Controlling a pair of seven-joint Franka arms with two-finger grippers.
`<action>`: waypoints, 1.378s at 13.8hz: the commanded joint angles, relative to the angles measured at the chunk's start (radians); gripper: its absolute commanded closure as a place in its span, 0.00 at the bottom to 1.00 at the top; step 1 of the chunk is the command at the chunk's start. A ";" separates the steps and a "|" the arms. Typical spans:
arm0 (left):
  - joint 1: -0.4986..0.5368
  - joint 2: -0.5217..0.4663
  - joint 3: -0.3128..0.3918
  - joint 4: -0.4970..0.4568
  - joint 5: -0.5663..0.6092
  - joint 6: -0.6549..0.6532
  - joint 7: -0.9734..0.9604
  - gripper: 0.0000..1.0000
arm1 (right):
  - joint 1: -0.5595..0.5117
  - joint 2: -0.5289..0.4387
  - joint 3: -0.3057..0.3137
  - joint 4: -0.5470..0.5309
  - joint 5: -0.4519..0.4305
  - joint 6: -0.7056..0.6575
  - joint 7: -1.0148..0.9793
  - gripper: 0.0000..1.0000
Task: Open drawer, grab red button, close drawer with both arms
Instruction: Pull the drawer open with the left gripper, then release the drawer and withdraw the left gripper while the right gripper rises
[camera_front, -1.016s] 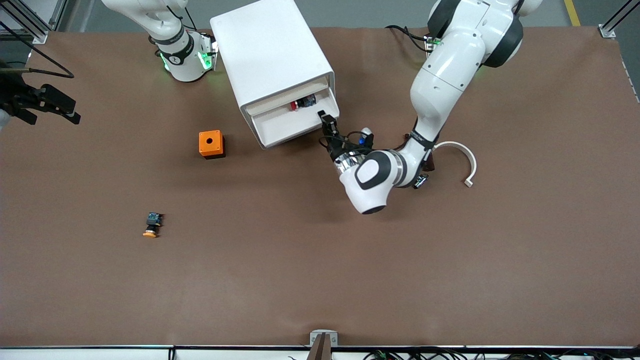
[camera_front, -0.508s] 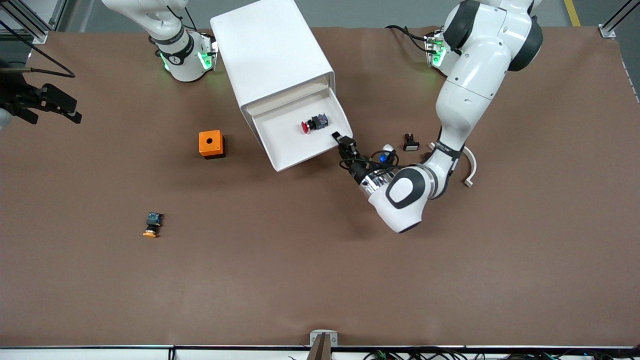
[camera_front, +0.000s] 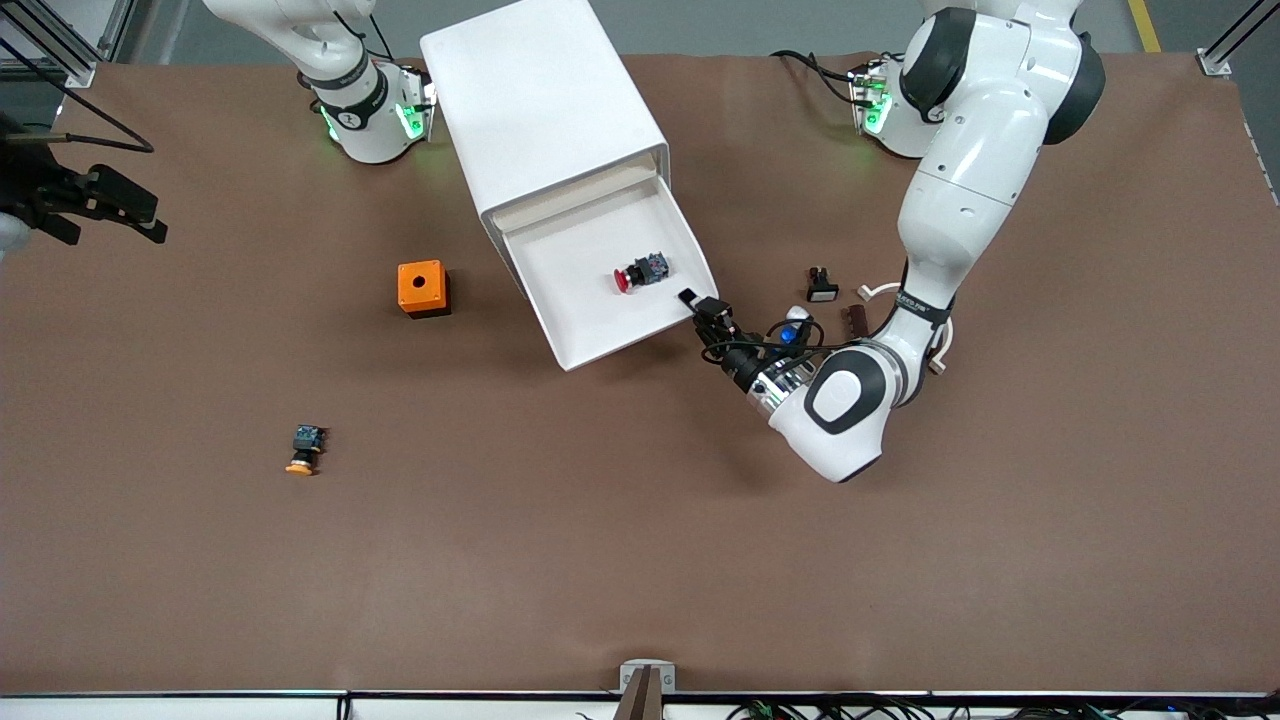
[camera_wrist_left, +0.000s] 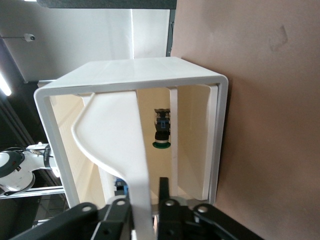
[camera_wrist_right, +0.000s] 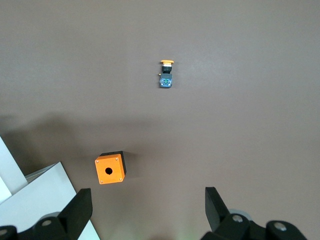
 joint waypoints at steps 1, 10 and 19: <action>0.006 0.003 0.000 0.018 -0.019 0.017 0.087 0.13 | 0.008 0.012 -0.002 0.004 -0.005 0.000 -0.005 0.00; 0.038 -0.020 0.043 0.144 -0.022 0.046 0.695 0.00 | 0.009 0.125 -0.004 0.050 -0.014 -0.008 -0.006 0.00; 0.003 -0.220 0.115 0.172 0.350 0.182 1.274 0.00 | 0.017 0.159 -0.002 0.052 -0.020 -0.009 0.052 0.00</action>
